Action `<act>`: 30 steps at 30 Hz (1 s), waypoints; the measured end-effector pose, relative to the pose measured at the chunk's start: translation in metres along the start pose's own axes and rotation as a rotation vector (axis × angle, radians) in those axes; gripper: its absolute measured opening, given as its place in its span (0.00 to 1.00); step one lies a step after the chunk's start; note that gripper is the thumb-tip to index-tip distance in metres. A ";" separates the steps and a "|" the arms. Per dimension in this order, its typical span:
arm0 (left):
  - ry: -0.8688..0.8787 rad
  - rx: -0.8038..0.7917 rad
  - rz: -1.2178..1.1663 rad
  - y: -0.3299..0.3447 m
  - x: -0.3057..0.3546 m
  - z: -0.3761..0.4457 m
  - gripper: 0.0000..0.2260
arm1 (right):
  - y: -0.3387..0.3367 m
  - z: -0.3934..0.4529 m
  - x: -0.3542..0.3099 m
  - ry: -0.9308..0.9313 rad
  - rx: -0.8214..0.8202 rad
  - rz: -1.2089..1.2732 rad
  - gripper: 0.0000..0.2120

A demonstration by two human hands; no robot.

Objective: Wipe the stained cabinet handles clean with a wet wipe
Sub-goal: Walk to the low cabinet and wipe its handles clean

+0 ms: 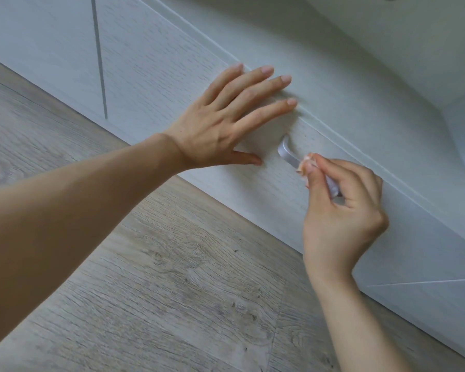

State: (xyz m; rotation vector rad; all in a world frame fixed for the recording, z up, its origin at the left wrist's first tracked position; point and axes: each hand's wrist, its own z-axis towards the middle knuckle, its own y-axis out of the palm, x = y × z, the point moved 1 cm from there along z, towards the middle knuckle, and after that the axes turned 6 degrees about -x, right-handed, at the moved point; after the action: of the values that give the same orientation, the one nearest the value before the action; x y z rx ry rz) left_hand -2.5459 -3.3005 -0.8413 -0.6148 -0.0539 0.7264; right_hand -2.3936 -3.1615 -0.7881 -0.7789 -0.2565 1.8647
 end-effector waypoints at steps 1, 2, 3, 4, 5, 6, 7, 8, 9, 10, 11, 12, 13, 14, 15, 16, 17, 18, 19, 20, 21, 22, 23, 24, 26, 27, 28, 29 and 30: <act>-0.041 0.017 -0.008 -0.001 -0.003 -0.001 0.44 | -0.001 -0.001 0.000 0.010 -0.008 0.002 0.04; -0.082 0.035 -0.010 -0.001 -0.004 -0.003 0.44 | -0.001 -0.002 -0.001 0.008 -0.023 -0.008 0.04; -0.106 0.046 -0.007 0.000 -0.004 -0.004 0.45 | 0.002 0.000 -0.003 -0.006 -0.034 -0.029 0.03; -0.115 0.052 -0.001 0.001 -0.004 -0.005 0.44 | 0.005 0.002 -0.005 -0.028 -0.041 -0.049 0.02; -0.114 0.056 0.002 0.002 -0.003 -0.005 0.44 | 0.010 0.006 -0.008 -0.053 -0.045 -0.061 0.02; -0.108 0.064 0.000 0.003 -0.002 -0.005 0.44 | 0.015 0.009 -0.010 -0.076 -0.049 -0.070 0.02; -0.104 0.074 -0.003 0.003 -0.003 -0.005 0.43 | 0.018 0.011 -0.012 -0.092 -0.051 -0.074 0.01; -0.103 0.084 -0.005 0.003 -0.003 -0.004 0.43 | 0.019 0.012 -0.012 -0.094 -0.048 -0.068 0.01; -0.103 0.090 -0.009 0.004 -0.004 -0.004 0.42 | 0.019 0.011 -0.012 -0.078 -0.045 -0.050 0.01; -0.101 0.094 -0.017 0.004 -0.004 -0.005 0.42 | 0.016 0.008 -0.010 -0.059 -0.043 -0.033 0.02; -0.096 0.097 -0.025 0.005 -0.004 -0.005 0.42 | 0.014 0.006 -0.009 -0.051 -0.037 -0.028 0.02; -0.092 0.099 -0.027 0.005 -0.004 -0.006 0.42 | 0.012 0.005 -0.009 -0.059 -0.034 -0.034 0.02; -0.089 0.098 -0.023 0.005 -0.003 -0.006 0.42 | 0.013 0.005 -0.009 -0.077 -0.041 -0.039 0.02; -0.088 0.098 -0.016 0.004 -0.003 -0.005 0.42 | 0.015 0.008 -0.009 -0.097 -0.055 -0.044 0.02; -0.089 0.101 -0.012 0.004 -0.003 -0.005 0.41 | 0.016 0.010 -0.009 -0.112 -0.069 -0.050 0.02; -0.090 0.104 -0.011 0.004 -0.003 -0.005 0.41 | 0.017 0.011 -0.009 -0.110 -0.074 -0.046 0.02; -0.091 0.105 -0.013 0.003 -0.003 -0.005 0.41 | 0.016 0.011 -0.009 -0.084 -0.067 -0.021 0.02; -0.089 0.104 -0.017 0.003 -0.002 -0.006 0.41 | 0.013 0.009 -0.009 -0.046 -0.053 0.011 0.02; -0.086 0.103 -0.021 0.003 -0.002 -0.006 0.41 | 0.010 0.006 -0.009 -0.013 -0.031 0.033 0.03; -0.086 0.102 -0.024 0.003 -0.002 -0.007 0.41 | 0.007 0.003 -0.009 0.010 -0.007 0.037 0.03; -0.087 0.100 -0.025 0.004 -0.002 -0.007 0.41 | 0.006 0.002 -0.011 0.022 0.009 0.035 0.04; -0.090 0.099 -0.022 0.004 -0.003 -0.007 0.41 | 0.008 0.002 -0.013 0.027 0.017 0.038 0.04; -0.094 0.099 -0.017 0.004 -0.003 -0.007 0.41 | 0.011 0.003 -0.016 0.035 0.018 0.048 0.03; -0.097 0.101 -0.010 0.004 -0.003 -0.007 0.41 | 0.016 0.006 -0.019 0.052 0.019 0.067 0.03; -0.096 0.112 0.000 0.006 -0.003 -0.007 0.41 | 0.028 0.012 -0.025 0.101 0.020 0.086 0.02; -0.096 0.120 0.001 0.007 -0.002 -0.006 0.41 | 0.033 0.014 -0.028 0.123 0.025 0.059 0.02; -0.097 0.128 -0.001 0.007 -0.003 -0.006 0.40 | 0.038 0.017 -0.030 0.134 0.031 0.014 0.01; -0.099 0.134 -0.002 0.008 -0.003 -0.006 0.40 | 0.043 0.020 -0.032 0.142 0.034 -0.041 0.01; -0.101 0.140 -0.001 0.008 -0.003 -0.006 0.40 | 0.046 0.022 -0.034 0.151 0.036 -0.096 0.02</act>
State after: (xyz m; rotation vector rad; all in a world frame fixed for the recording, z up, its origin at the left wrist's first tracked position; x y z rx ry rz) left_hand -2.5514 -3.3005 -0.8498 -0.4444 -0.0964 0.7531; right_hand -2.4337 -3.2078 -0.7814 -0.8627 -0.1610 1.7069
